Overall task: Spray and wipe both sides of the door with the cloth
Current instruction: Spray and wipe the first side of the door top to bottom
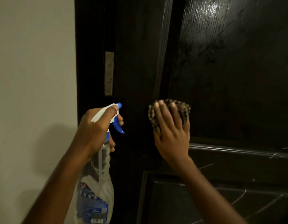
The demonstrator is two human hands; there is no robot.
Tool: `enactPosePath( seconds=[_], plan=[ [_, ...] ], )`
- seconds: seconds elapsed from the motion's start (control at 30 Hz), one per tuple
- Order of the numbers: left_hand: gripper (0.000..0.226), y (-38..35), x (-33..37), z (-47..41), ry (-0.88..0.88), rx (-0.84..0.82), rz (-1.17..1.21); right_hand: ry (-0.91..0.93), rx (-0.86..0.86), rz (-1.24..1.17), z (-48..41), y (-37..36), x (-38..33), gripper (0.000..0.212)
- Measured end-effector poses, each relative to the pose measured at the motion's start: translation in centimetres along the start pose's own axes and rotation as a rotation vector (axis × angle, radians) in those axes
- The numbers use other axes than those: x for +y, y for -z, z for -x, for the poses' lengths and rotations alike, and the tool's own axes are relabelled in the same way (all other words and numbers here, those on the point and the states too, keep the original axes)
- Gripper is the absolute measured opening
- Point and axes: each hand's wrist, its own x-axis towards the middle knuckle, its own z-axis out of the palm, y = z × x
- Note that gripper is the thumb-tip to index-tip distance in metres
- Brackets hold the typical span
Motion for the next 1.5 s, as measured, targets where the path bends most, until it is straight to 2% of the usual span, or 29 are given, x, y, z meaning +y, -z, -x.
enactPosePath(
  seconds=[0.13,0.27,0.43,0.5,0.63,0.83,0.97,1.03,1.2,1.27,1.37,1.43,1.5],
  plan=[
    [0.045,-0.9,-0.3,0.0,-0.014,-0.011,-0.029,0.127,-0.102,-0.012,5.7,-0.3,0.5,0.062],
    [0.043,-1.6,-0.4,0.2,-0.021,-0.036,-0.031,0.216,-0.094,0.009,2.8,0.7,2.3,0.062],
    [0.043,-1.6,-0.7,0.3,-0.006,-0.029,-0.02,0.022,0.034,-0.008,-7.3,1.7,2.5,0.062],
    [0.042,-1.5,-1.0,0.4,-0.014,-0.017,-0.028,-0.042,0.054,-0.015,-8.2,1.3,1.6,0.063],
    [0.043,-1.1,-2.4,1.2,-0.031,-0.003,-0.022,-0.07,0.009,-0.065,-3.2,0.0,0.0,0.064],
    [0.04,-0.5,-4.7,3.4,-0.029,0.004,-0.043,0.012,-0.155,-0.262,5.0,-0.8,-1.2,0.064],
    [0.041,0.1,-6.5,4.8,0.007,0.0,-0.078,-0.188,-0.088,-0.529,3.9,-0.3,-3.7,0.064],
    [0.042,0.6,-7.4,5.4,0.033,0.008,-0.103,-0.198,-0.067,-0.567,1.9,-0.5,-5.6,0.064],
    [0.04,3.0,-8.6,6.6,0.022,0.182,-0.154,0.009,-0.103,-0.227,-0.3,-2.8,-10.1,0.064],
    [0.037,3.6,-9.0,6.7,-0.01,0.239,-0.177,0.146,-0.113,-0.188,2.3,-4.1,-11.4,0.061],
    [0.034,3.6,-9.0,6.7,-0.039,0.238,-0.208,0.337,-0.192,-0.147,9.3,-5.0,-11.5,0.062],
    [0.033,3.3,-9.0,6.7,-0.035,0.215,-0.204,0.284,-0.202,-0.134,13.1,-4.8,-9.2,0.065],
    [0.033,2.9,-9.0,6.8,-0.016,0.186,-0.187,0.131,-0.186,-0.12,15.3,-4.0,-6.0,0.073]
  ],
)
